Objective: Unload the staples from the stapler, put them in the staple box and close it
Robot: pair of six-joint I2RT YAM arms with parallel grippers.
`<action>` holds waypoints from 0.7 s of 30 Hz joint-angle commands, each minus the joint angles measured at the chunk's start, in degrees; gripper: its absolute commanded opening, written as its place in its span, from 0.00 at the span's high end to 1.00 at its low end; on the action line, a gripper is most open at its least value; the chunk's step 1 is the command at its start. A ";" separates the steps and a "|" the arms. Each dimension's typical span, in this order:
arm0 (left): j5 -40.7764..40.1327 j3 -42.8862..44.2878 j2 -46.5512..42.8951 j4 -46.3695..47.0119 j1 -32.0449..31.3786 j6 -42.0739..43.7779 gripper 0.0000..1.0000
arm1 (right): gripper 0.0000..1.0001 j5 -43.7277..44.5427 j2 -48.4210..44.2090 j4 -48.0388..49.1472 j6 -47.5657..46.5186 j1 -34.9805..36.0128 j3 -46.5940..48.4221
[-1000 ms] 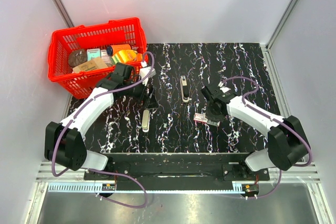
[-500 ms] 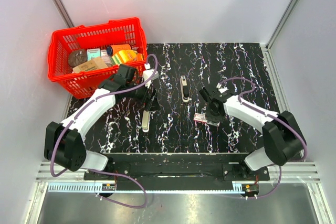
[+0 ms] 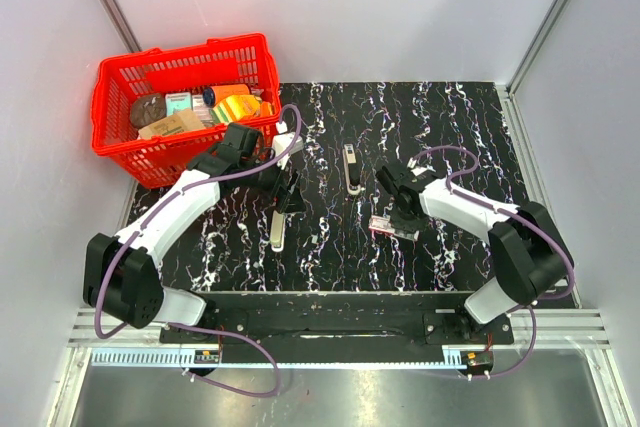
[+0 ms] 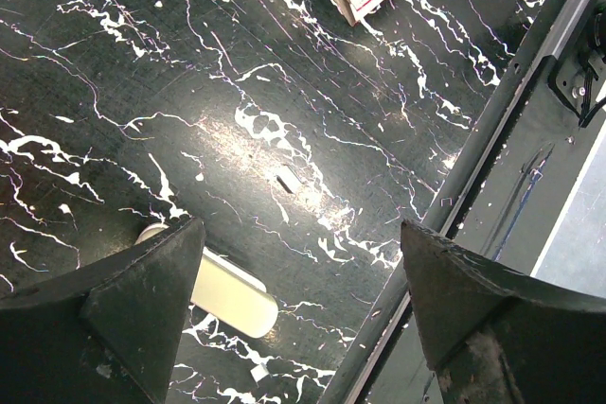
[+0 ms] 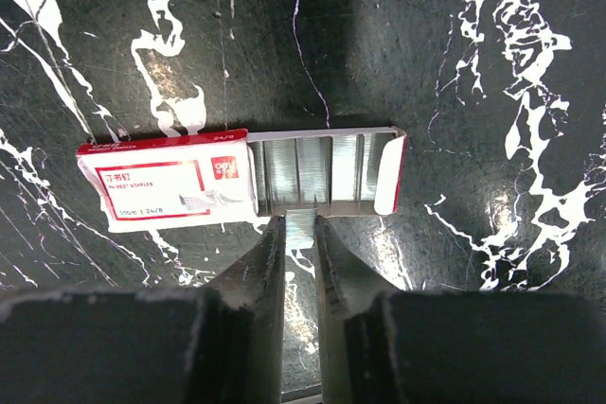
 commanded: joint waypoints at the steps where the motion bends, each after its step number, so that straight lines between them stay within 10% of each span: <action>1: -0.43 0.10 -1.99 1.30 -0.24 1.23 0.11 | 1.00 2.63 0.44 1.48 -0.89 -0.21 2.12; 21: -0.34 0.19 -1.72 1.21 -0.59 1.23 0.11 | 1.00 2.89 2.20 3.24 -2.38 -1.53 1.77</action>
